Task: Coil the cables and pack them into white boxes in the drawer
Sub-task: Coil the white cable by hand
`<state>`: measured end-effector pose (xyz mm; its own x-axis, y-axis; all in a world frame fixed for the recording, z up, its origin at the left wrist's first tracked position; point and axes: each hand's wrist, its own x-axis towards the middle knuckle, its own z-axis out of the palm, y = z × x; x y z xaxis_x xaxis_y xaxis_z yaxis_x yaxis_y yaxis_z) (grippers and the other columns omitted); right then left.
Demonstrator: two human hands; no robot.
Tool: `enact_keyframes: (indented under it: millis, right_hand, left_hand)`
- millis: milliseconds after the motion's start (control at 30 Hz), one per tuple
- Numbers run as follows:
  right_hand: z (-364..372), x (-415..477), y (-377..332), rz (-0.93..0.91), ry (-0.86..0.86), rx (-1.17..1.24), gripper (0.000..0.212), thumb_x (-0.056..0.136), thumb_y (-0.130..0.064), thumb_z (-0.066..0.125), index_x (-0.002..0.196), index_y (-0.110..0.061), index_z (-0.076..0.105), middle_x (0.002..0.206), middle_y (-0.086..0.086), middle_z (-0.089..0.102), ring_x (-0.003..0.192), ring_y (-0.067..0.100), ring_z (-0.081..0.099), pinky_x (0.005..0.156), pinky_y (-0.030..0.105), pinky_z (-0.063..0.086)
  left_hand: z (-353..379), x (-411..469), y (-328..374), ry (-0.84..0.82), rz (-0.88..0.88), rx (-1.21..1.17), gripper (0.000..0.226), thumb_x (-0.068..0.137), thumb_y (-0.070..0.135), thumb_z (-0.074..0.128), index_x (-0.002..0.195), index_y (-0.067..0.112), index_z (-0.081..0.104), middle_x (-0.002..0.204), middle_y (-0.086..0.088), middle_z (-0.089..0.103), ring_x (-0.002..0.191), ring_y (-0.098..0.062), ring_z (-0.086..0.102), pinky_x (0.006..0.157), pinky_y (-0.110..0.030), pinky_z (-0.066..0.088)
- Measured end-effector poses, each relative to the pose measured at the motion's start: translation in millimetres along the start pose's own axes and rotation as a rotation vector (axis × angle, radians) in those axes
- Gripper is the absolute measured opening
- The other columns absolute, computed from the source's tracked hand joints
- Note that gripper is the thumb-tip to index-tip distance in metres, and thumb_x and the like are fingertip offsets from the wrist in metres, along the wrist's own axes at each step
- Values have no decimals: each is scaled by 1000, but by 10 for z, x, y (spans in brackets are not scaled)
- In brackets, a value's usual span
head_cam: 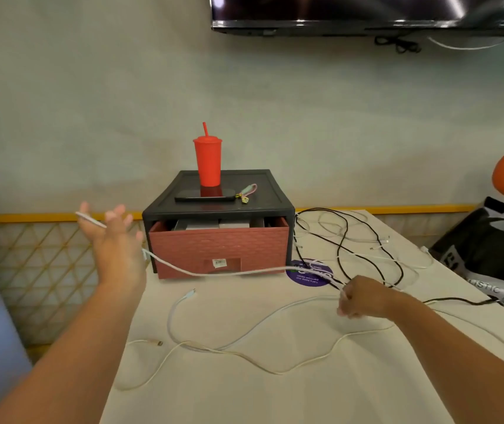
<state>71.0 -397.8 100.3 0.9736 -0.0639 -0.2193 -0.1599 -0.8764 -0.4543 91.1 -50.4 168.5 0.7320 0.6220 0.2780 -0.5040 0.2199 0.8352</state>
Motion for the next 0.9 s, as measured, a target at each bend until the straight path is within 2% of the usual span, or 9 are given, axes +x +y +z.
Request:
enact_keyframes:
  millis: [67,133,267,367,500,600,700,800,900]
  right_hand:
    - [-148,-62,-134,-111,10,35,32,75,-2,64,50,-19,55,54,-9,60,53,4,51,52,12,39]
    - [-370,-154,-332,-217,57,87,36,76,1,64,50,-24,61,69,-5,66,61,7,53,57,16,40]
    - [-795,-388,-711,-394,225,227,24,83,-1,62,89,-22,71,70,-5,61,58,0,51,58,10,41]
    - [-1013,-483,-862,-424,417,216,28,88,-5,58,102,-28,66,68,-6,58,61,8,47,54,14,38]
    - [-1213,-446,-871,-397,686,239,26,90,-4,54,106,-17,68,82,0,65,60,14,53,57,17,43]
    - [-1335,-422,-853,-381,927,186,25,91,-6,52,107,-14,69,100,7,68,81,24,61,78,28,46]
    - [-1387,-415,-876,-453,1088,40,25,92,-7,50,108,-12,69,108,11,66,98,29,60,84,30,43]
    - [-1357,-361,-894,-514,1096,-151,25,91,-5,50,108,-10,69,108,13,65,100,33,59,82,33,43]
    - [-1338,-316,-874,-435,860,-217,24,91,-8,51,106,-15,70,103,10,67,91,27,58,76,27,39]
  left_hand:
    - [31,-33,-78,-97,94,143,44,101,25,27,144,30,15,120,6,53,116,-11,50,95,-32,40]
    - [58,-65,-149,-221,192,300,46,102,27,28,145,29,14,124,5,52,121,-13,47,106,-37,36]
    - [131,-139,-190,-400,323,430,47,102,26,27,147,24,11,128,3,50,121,-13,46,106,-36,35]
    - [193,-180,-167,-434,332,426,47,102,25,28,147,23,12,121,1,51,106,-12,53,94,-33,42]
    - [184,-193,-137,-434,259,410,38,103,26,26,141,25,28,94,2,58,71,-11,56,67,-24,45]
    - [165,-211,-103,-419,207,400,24,102,26,29,114,25,50,74,1,58,54,-8,44,54,-24,36]
    - [155,-222,-68,-369,109,330,31,101,27,33,84,23,58,59,1,55,38,-1,37,40,-18,29]
    - [152,-229,-12,-336,24,259,37,100,25,34,72,16,57,46,4,51,32,-2,32,32,-13,22]
    - [141,-241,55,-330,-13,190,33,96,12,35,70,11,56,42,5,50,31,-4,31,31,-13,23]
